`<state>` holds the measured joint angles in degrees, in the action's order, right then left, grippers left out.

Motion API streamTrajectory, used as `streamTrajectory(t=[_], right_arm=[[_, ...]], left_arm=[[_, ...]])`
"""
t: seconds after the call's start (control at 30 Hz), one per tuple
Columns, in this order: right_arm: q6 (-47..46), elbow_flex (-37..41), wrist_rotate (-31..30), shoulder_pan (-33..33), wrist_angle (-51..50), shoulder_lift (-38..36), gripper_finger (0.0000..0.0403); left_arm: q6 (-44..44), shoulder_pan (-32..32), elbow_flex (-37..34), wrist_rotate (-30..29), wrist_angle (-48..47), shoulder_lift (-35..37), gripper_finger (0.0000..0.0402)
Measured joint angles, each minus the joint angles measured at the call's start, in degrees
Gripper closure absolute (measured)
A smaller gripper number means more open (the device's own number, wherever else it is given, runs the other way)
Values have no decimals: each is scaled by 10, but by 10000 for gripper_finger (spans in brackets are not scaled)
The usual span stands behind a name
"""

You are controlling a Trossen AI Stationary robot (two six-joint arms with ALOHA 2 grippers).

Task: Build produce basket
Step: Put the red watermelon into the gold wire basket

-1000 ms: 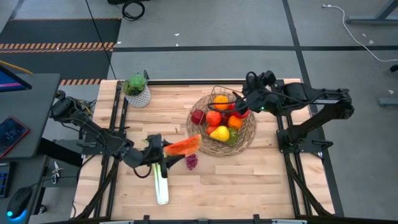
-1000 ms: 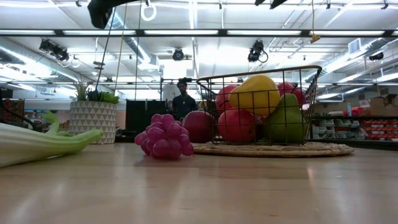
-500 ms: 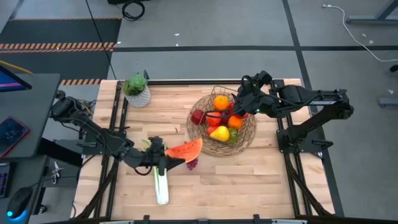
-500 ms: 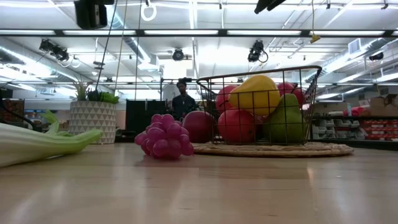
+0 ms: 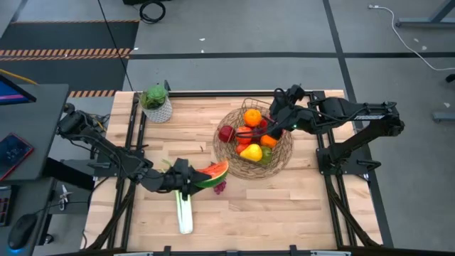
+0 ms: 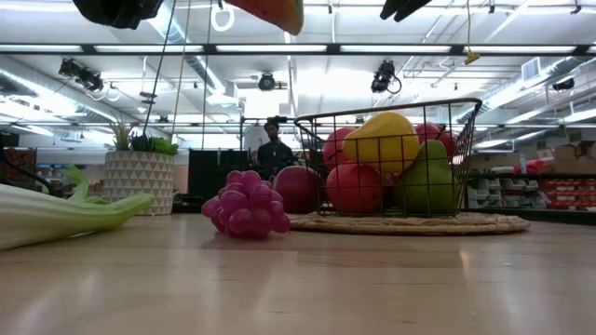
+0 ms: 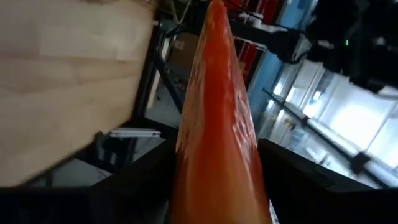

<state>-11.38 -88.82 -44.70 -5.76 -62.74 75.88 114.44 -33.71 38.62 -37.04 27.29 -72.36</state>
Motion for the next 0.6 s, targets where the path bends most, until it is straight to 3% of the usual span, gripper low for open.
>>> streamTrajectory(t=[0.37, 0.47, 0.6], right_arm=[[-9, 0, 28, 0, 0, 0, 10], [-11, 0, 28, 0, 0, 0, 10], [-19, 0, 28, 0, 0, 0, 10]], left_arm=[[-10, 1, 0, -2, -1, 0, 173], [-99, 1, 0, -2, -1, 0, 173], [-347, 1, 0, -2, -2, 0, 173]])
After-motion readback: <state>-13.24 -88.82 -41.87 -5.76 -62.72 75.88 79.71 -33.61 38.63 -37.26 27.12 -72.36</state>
